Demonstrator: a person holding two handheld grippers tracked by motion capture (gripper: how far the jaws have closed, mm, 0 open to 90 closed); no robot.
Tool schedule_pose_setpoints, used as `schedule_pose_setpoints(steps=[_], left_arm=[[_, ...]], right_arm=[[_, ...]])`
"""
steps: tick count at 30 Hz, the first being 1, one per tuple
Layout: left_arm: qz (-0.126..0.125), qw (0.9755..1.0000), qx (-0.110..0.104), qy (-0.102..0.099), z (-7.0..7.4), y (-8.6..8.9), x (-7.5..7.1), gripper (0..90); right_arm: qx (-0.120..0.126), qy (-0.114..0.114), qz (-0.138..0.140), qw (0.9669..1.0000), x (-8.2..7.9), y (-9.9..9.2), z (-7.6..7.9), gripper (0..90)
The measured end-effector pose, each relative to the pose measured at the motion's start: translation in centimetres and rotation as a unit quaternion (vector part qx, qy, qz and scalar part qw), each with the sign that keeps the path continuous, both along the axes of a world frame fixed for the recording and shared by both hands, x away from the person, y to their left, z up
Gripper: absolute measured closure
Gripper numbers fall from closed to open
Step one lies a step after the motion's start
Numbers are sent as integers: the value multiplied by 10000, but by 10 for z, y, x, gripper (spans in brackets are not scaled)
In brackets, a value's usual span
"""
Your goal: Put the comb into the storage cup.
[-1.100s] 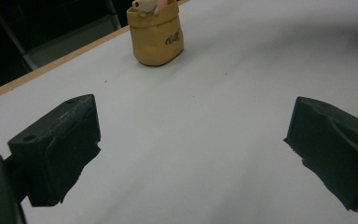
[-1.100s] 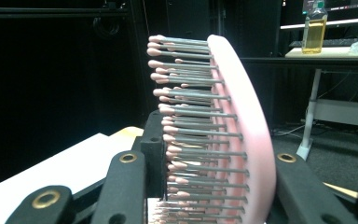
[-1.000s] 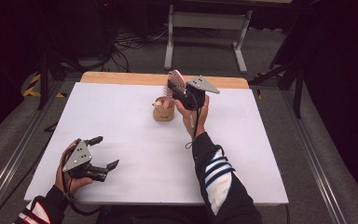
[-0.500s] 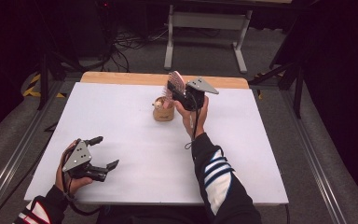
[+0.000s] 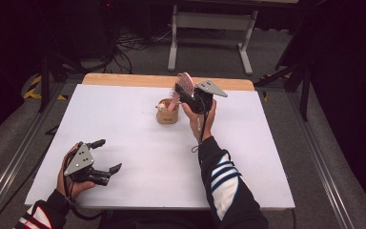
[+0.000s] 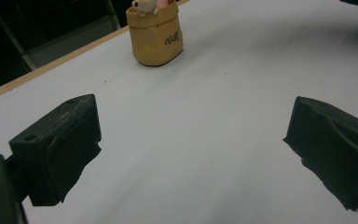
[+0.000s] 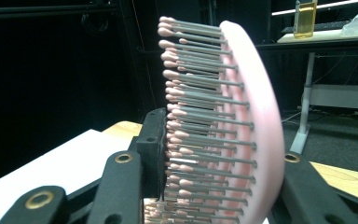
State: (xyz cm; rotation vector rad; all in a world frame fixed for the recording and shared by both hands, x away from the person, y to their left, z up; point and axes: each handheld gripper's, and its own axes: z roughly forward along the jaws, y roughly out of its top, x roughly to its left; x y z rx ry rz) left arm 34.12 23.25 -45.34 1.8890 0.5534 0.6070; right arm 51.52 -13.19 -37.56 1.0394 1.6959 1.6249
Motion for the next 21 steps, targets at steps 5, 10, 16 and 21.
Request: schedule_pose_setpoints(steps=[5,10,16,21], left_arm=[[-8,10000,6,-5,0,0,0,43],[-7,10000,-2,-15,0,1,0,45],[-20,10000,2,-16,1,0,-1,45],[-30,10000,19,-10,0,0,-1,45]], right_arm=[[-85,25,-23,10000,2,-4,-1,604],[-95,61,-17,9999,3,-7,0,601],[-271,37,-20,9996,3,-5,2,594],[-376,20,-88,9993,4,-5,3,584]])
